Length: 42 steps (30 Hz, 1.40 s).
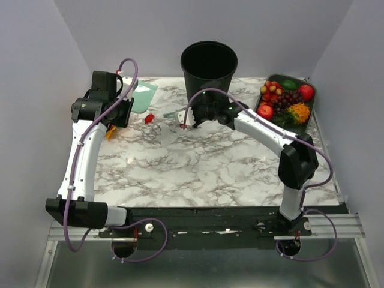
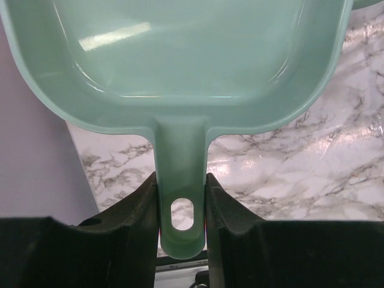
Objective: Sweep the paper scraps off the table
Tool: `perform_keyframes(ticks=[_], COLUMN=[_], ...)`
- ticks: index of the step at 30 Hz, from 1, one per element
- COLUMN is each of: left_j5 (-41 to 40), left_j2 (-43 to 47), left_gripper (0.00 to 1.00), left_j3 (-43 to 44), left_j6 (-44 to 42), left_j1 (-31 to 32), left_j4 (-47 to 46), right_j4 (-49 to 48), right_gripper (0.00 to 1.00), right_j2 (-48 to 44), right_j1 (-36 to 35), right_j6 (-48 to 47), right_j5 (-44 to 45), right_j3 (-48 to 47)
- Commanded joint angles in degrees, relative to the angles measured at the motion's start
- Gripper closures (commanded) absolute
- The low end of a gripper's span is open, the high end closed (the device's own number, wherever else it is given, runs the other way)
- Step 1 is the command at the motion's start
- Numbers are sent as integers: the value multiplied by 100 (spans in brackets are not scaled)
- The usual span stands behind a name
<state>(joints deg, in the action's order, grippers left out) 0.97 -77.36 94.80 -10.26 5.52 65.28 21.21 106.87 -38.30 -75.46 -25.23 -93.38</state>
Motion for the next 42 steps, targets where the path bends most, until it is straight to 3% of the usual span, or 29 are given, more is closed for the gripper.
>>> perform_keyframes(ticks=[1,4,9,14,18,19,23,25,32,38,42], left_j5=[473,728,1018,1045,1107,1107,1046,993,782,825,887], left_j2=[107,81,63,195,248,248,283,301,415,555,679], left_gripper=[100,100,100,100,100,100,100,100,100,100,100], left_j3=[-120,-129,-138,-269,-305,-305,-322,-313,-260,-480,-647], left_j6=[235,288,288,270,262,253,305,332,200,130,94], left_j1=[-200,-507,-859,-868,-868,-868,-894,-930,-1062,-1185,-1211], left_j4=[310,389,469,398,398,390,319,319,564,697,732], right_j4=[-258,-65,1664,3071,2846,2627,1486,1229,-1055,-1962,-1884], right_gripper=[99,99,99,99,99,99,99,99,99,100,99], right_j2=[238,54,-945,-2378,-3382,-3427,-2387,-1848,315,2125,2970], right_j1=[-353,-520,-555,-450,-415,-397,-397,-397,-406,-406,-406], right_j6=[-1415,-2188,-2930,-2737,-2273,-1697,-384,-163,14,304,111], right_j5=[-438,-412,-19,37,-358,-420,-342,-210,220,888,854], right_j3=[424,961,1911,2578,2887,2757,1767,1325,-99,-2093,-3246])
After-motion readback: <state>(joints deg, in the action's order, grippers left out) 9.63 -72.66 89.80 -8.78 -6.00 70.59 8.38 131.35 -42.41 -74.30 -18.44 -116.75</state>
